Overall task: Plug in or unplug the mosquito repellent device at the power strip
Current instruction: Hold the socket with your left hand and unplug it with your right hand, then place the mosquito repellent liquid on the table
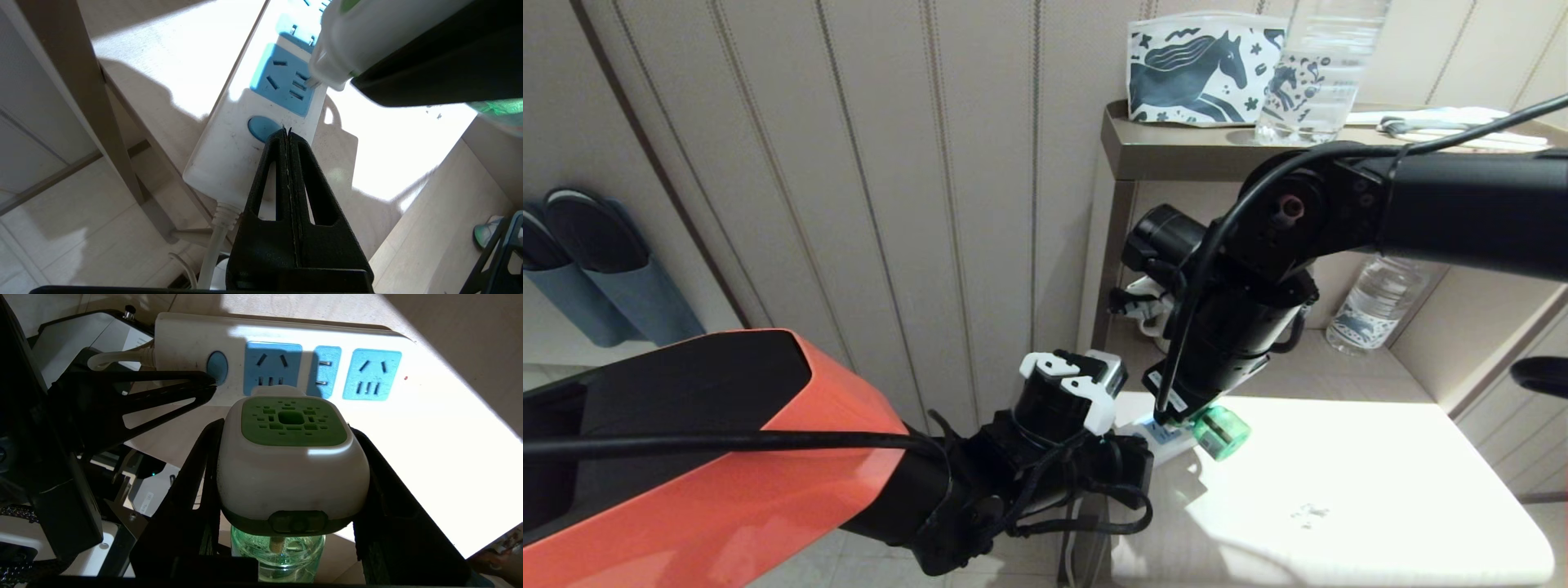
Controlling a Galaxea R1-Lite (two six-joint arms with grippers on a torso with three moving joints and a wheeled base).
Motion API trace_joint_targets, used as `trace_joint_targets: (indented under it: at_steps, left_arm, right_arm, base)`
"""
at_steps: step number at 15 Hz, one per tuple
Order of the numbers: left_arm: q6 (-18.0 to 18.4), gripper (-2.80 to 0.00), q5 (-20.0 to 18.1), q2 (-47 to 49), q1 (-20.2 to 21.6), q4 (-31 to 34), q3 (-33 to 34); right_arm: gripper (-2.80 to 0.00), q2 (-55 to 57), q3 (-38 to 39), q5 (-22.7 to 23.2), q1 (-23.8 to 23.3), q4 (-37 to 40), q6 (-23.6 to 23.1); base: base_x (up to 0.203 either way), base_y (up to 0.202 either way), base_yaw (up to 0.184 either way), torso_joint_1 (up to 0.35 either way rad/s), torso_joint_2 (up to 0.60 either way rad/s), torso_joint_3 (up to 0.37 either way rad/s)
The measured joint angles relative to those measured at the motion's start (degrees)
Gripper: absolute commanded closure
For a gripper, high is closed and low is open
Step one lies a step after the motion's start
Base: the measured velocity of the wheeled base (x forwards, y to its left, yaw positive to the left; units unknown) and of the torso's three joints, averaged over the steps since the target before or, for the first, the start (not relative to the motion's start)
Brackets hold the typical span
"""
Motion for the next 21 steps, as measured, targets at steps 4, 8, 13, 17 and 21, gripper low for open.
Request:
trace_joint_targets:
  at_steps: [4, 8, 13, 17, 21]
  left_arm:
    - [-0.11, 0.0, 0.0, -0.24, 0.0, 0.22, 0.05]
    - [-0.18, 0.0, 0.09, -2.32, 0.0, 1.22, 0.74]
    - [-0.28, 0.0, 0.13, -6.61, -0.02, 1.66, 1.35]
    - [-0.22, 0.0, 0.18, -11.94, 0.14, 2.57, 2.36]
    - [-0.32, 0.0, 0.48, -20.9, 2.79, 4.71, 6.62]
  right_arm:
    - [0.0, -0.92, -0.02, -0.2, 0.0, -0.03, 0.17]
    - [0.0, -4.1, 0.33, -0.44, 0.0, 1.63, 0.66]
    - [0.0, -9.42, 2.34, -0.46, -0.71, 3.86, 1.01]
    - [0.0, -12.54, 5.2, -0.4, -1.04, 3.86, 1.16]
    - [0.0, -17.31, 9.68, -0.38, -1.24, 3.79, 1.27]
  base:
    - [0.0, 0.0, 0.0, 0.0, 0.0, 0.0]
    - [0.0, 0.0, 0.0, 0.0, 0.0, 0.0]
    - [0.0, 0.0, 0.0, 0.0, 0.0, 0.0]
    - [0.0, 0.0, 0.0, 0.0, 0.0, 0.0]
    - [0.0, 0.0, 0.0, 0.0, 0.0, 0.0]
